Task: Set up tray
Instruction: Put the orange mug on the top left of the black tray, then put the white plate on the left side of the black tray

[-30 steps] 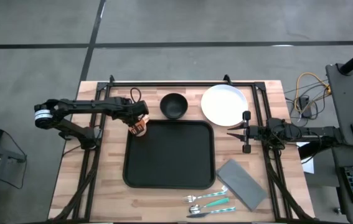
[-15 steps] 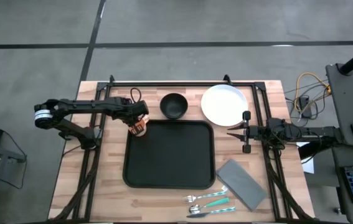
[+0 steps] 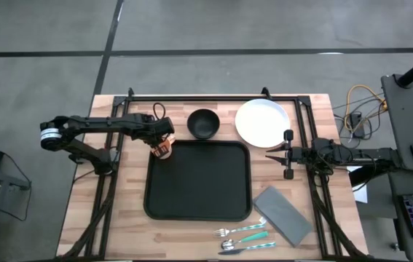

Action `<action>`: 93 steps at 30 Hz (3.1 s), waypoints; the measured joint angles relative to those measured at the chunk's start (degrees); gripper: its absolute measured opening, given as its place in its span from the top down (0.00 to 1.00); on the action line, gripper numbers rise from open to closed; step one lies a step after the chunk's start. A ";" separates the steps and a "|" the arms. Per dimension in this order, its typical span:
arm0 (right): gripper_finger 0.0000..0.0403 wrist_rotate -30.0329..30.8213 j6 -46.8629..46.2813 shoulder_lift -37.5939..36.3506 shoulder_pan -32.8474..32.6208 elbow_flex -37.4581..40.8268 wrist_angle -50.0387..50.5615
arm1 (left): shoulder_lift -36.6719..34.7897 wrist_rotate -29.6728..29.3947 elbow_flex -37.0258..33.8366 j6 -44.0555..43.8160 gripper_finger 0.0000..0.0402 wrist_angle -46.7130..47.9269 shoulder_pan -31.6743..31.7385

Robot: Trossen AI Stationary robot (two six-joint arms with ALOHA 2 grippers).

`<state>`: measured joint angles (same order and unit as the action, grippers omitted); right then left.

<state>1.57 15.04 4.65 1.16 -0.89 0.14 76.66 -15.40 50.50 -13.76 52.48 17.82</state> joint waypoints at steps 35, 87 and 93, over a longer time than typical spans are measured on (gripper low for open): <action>0.83 0.00 0.00 0.00 0.00 0.01 0.00 | -0.02 0.14 -0.70 -0.26 0.80 -1.93 -0.15; 0.83 0.01 -0.01 0.00 0.01 0.00 0.00 | -0.07 0.03 8.92 -3.28 0.30 -3.42 -0.15; 0.83 0.01 -0.01 0.00 -0.01 0.01 0.01 | -0.07 1.22 11.80 -2.47 0.30 -3.52 -0.15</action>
<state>1.58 15.03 4.64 1.15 -0.87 0.16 76.60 -14.18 62.30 -16.23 48.96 17.67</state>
